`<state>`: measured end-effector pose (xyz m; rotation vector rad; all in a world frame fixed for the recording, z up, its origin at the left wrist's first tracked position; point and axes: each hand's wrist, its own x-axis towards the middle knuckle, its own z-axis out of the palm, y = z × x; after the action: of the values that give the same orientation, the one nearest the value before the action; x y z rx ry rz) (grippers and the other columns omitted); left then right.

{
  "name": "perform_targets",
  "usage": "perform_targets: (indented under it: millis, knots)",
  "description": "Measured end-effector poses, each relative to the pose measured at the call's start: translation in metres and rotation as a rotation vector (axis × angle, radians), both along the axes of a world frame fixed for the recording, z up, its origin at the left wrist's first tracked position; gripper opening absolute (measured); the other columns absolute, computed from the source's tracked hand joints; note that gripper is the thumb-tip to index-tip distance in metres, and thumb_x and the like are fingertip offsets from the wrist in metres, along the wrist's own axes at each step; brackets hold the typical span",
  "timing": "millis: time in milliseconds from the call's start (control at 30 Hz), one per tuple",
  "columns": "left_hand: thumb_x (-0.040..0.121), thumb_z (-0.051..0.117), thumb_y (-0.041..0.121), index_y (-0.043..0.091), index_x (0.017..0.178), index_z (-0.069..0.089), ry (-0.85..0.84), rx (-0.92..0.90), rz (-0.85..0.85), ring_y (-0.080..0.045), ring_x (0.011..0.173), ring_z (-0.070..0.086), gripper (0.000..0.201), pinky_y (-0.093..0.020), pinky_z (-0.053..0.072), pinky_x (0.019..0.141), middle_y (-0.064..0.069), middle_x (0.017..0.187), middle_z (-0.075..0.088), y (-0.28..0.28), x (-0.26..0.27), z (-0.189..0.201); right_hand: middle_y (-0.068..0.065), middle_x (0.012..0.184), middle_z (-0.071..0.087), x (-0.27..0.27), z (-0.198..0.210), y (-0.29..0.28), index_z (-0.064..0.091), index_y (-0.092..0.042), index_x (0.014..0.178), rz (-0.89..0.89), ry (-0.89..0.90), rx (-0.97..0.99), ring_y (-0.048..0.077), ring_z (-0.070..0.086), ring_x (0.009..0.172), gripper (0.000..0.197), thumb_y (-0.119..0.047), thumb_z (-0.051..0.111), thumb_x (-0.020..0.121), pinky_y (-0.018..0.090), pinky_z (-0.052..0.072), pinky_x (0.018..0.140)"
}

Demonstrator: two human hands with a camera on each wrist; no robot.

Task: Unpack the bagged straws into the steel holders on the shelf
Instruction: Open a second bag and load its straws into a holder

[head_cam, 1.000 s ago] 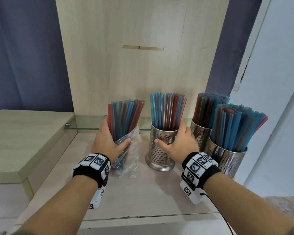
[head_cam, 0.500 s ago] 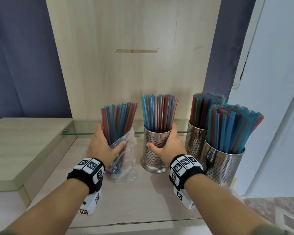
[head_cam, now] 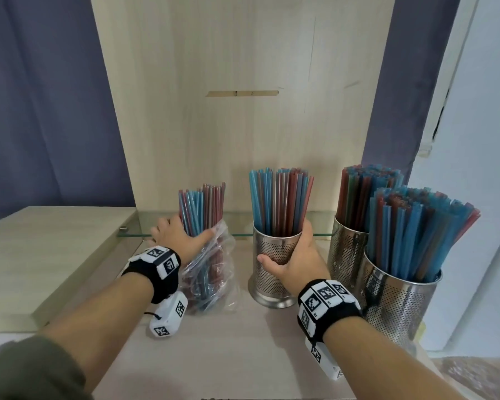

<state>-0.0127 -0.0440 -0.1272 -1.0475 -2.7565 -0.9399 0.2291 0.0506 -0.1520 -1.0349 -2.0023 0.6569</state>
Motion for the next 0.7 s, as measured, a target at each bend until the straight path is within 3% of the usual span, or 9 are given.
perform_targets:
  millis: [100, 167, 333, 567, 700]
  knots:
    - [0.068, 0.038, 0.091, 0.016, 0.134, 0.051, -0.104, -0.009, 0.052, -0.039, 0.128, 0.036, 0.100, -0.049, 0.030, 0.105, -0.019, 0.137, 0.044, 0.013, -0.013, 0.013, -0.002, 0.139, 0.051, 0.000, 0.000, 0.000, 0.012, -0.034, 0.148, -0.007, -0.011, 0.002, 0.020, 0.055, 0.123, 0.117, -0.061, 0.081, 0.057, 0.043, 0.051, 0.101]
    - [0.062, 0.029, 0.096, 0.019, 0.123, 0.063, -0.088, -0.084, 0.080, -0.038, 0.117, 0.049, 0.103, -0.045, 0.036, 0.101, -0.016, 0.126, 0.057, 0.019, -0.024, 0.017, -0.001, 0.139, 0.051, 0.000, 0.001, 0.000, 0.011, -0.034, 0.148, -0.006, -0.012, 0.005, 0.020, 0.055, 0.123, 0.117, -0.060, 0.082, 0.058, 0.042, 0.051, 0.101]
    - [0.071, 0.043, 0.086, 0.016, 0.098, 0.070, -0.098, -0.067, 0.072, -0.035, 0.098, 0.059, 0.079, -0.039, 0.045, 0.092, -0.012, 0.100, 0.067, 0.023, -0.024, 0.020, 0.002, 0.141, 0.049, 0.001, 0.002, -0.002, 0.005, -0.033, 0.149, -0.015, -0.053, 0.006, 0.022, 0.052, 0.126, 0.119, -0.060, 0.081, 0.061, 0.043, 0.049, 0.102]
    - [0.086, 0.057, 0.050, 0.008, 0.094, 0.064, -0.183, 0.070, 0.102, -0.037, 0.099, 0.053, 0.044, -0.036, 0.043, 0.073, -0.015, 0.087, 0.058, 0.017, -0.016, 0.032, 0.001, 0.139, 0.051, 0.001, 0.002, -0.003, 0.007, -0.030, 0.150, -0.024, -0.056, 0.011, 0.021, 0.054, 0.124, 0.119, -0.062, 0.081, 0.061, 0.043, 0.051, 0.099]
    - [0.086, 0.065, 0.039, 0.011, 0.076, 0.062, -0.179, 0.186, 0.072, -0.025, 0.062, 0.053, 0.030, -0.028, 0.039, 0.052, -0.005, 0.063, 0.054, 0.013, -0.010, 0.044, 0.001, 0.141, 0.048, 0.002, 0.004, -0.003, 0.005, -0.031, 0.150, -0.016, -0.065, 0.011, 0.020, 0.052, 0.126, 0.120, -0.062, 0.080, 0.062, 0.043, 0.050, 0.101]
